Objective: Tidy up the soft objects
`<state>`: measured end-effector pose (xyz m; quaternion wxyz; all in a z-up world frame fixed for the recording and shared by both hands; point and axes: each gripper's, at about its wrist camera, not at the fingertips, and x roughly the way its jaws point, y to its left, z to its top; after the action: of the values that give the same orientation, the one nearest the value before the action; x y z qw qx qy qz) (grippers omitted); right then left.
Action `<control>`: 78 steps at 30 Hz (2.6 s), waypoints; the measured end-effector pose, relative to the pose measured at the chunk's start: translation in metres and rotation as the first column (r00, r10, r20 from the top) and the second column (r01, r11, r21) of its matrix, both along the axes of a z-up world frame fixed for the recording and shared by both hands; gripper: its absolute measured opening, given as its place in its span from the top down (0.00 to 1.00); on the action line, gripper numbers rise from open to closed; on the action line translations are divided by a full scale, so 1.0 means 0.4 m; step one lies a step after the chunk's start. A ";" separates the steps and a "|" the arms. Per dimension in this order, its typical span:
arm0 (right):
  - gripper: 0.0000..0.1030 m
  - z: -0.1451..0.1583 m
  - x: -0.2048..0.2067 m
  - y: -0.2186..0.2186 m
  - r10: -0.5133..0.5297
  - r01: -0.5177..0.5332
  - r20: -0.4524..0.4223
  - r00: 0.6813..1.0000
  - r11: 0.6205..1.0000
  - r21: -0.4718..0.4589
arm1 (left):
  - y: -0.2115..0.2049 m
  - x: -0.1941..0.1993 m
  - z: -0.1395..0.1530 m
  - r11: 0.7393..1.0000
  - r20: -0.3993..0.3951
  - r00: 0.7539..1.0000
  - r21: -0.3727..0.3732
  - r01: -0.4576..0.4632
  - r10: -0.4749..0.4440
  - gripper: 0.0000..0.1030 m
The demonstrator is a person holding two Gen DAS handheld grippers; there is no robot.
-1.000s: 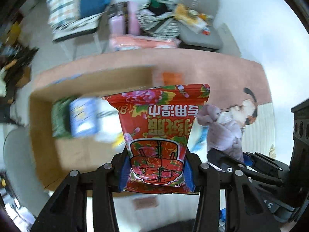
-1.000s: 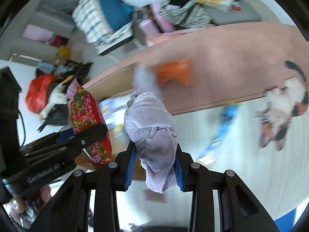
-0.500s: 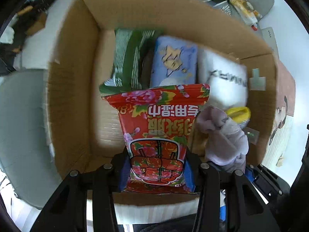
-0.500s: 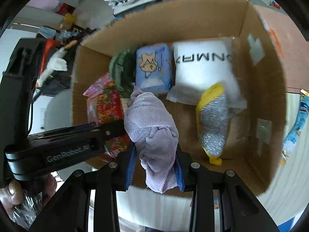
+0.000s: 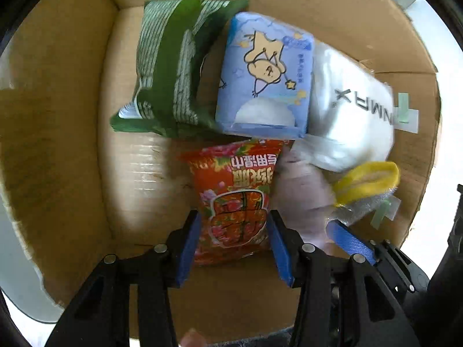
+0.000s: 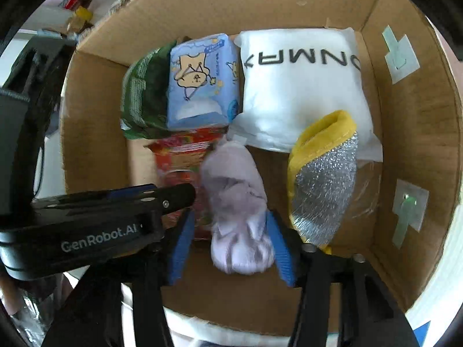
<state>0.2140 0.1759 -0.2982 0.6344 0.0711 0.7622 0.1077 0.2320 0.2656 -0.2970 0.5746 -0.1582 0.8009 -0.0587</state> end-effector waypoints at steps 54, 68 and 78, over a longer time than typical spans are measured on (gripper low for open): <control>0.00 0.280 -0.045 -0.667 -0.322 0.370 0.263 0.909 0.915 -0.159 | -0.346 -0.041 0.491 0.886 0.502 0.812 0.462 0.038 -0.297 0.05; 0.67 -0.097 0.110 -0.840 -0.320 0.300 -0.042 0.947 0.921 -0.249 | -0.803 0.331 0.173 0.564 0.163 0.613 0.620 0.546 -0.773 0.05; 0.77 -0.052 0.213 -0.928 -0.232 0.210 -0.059 0.971 0.943 -0.258 | -0.932 0.425 -0.041 0.178 -0.093 0.280 0.576 0.798 -0.955 0.05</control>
<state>0.2994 -0.1953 -0.3190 0.6121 0.0803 0.7840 -0.0641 0.4020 -0.1073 -0.3132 0.5583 0.5100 0.6274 -0.1860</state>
